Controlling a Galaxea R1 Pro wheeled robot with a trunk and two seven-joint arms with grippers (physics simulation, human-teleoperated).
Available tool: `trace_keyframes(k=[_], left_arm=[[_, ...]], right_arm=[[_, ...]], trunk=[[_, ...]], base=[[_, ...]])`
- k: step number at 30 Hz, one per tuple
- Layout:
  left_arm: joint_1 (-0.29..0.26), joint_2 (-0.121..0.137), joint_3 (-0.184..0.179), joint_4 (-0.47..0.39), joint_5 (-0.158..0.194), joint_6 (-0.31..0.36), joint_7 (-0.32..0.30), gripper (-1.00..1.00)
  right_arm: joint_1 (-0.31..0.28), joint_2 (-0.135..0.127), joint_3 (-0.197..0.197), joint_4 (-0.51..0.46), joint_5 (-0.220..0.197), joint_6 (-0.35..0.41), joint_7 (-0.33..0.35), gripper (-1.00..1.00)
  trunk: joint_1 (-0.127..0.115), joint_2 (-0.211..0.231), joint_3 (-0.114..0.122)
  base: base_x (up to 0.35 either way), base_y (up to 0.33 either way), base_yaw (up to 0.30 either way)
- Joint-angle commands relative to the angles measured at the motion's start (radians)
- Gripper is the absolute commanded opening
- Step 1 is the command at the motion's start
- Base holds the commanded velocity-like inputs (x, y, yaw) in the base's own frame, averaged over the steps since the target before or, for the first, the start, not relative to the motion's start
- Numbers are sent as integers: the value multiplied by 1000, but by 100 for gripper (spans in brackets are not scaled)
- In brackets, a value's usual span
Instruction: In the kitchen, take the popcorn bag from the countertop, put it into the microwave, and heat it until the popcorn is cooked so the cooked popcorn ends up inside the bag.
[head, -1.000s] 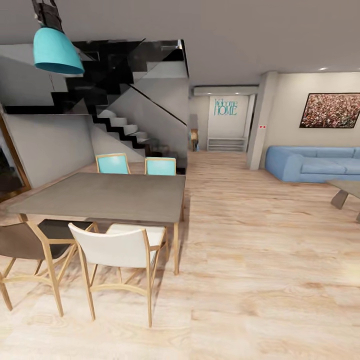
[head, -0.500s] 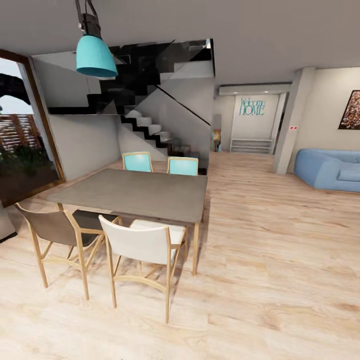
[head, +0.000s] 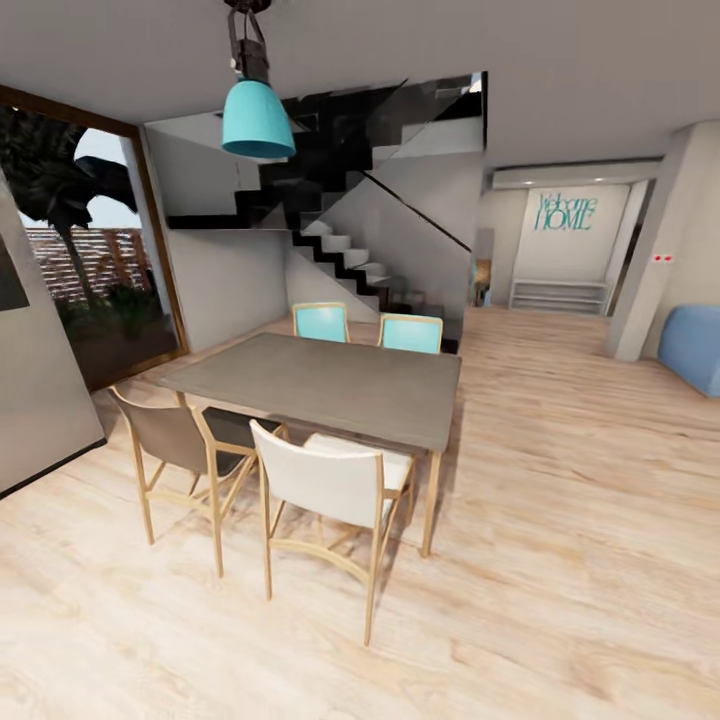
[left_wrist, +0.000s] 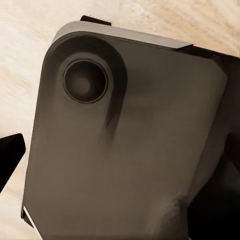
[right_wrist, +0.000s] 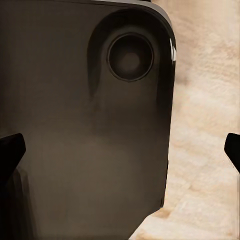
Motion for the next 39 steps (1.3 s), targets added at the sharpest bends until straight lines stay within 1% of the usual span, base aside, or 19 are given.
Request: trace_keyframes(k=[1,39], left_arm=[[0,0,2,0,4,-2,1,100],[0,0,1,0,4,-2,1,100]], right_arm=[[0,0,0,0,1,-3,-1,100],[0,-1,2,0,4,-3,-1,100]], trunk=[[0,0,-1],[0,0,-1]], base=[[0,0,299],[0,0,300]])
